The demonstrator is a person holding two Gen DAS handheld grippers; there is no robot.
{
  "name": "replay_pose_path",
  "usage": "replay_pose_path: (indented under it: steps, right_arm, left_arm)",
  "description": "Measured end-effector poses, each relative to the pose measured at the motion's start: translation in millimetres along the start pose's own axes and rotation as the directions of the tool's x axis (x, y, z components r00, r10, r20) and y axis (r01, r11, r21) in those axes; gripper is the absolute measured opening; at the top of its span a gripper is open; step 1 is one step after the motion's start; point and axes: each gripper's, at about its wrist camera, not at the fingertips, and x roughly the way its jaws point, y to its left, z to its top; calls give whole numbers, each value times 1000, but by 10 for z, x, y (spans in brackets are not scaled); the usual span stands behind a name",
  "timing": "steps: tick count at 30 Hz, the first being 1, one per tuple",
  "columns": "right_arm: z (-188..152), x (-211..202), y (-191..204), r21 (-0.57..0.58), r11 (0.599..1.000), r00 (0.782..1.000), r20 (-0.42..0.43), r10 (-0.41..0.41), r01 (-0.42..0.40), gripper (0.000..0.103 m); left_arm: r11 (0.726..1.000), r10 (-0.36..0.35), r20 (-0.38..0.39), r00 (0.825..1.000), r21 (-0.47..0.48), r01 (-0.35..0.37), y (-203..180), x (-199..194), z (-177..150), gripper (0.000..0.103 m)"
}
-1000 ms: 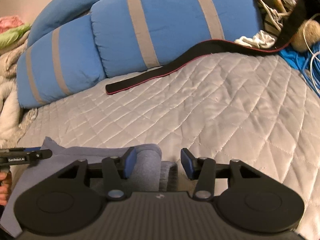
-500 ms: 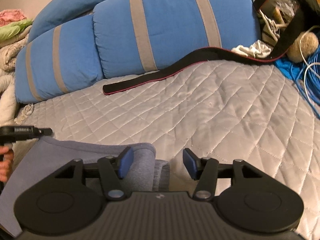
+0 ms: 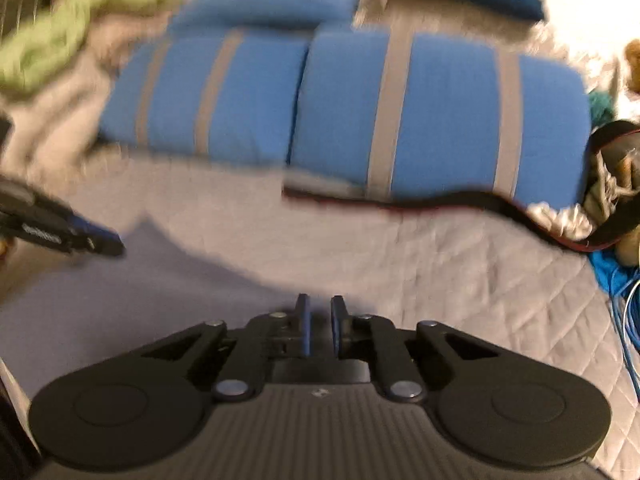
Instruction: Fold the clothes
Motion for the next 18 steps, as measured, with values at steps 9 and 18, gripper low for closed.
replay_pose_path:
  steps: [9,18]
  right_arm:
    - [-78,-262,-244,122,989,996,28,-82,79,5]
    - [-336,-317,99,17,1000,996,-80,27,-26,17]
  left_arm:
    - [983,171,-14,985,69,-170,-41,-75,-196,9]
    - [988,88,-87,992,132,-76,-251,-312,-473,9]
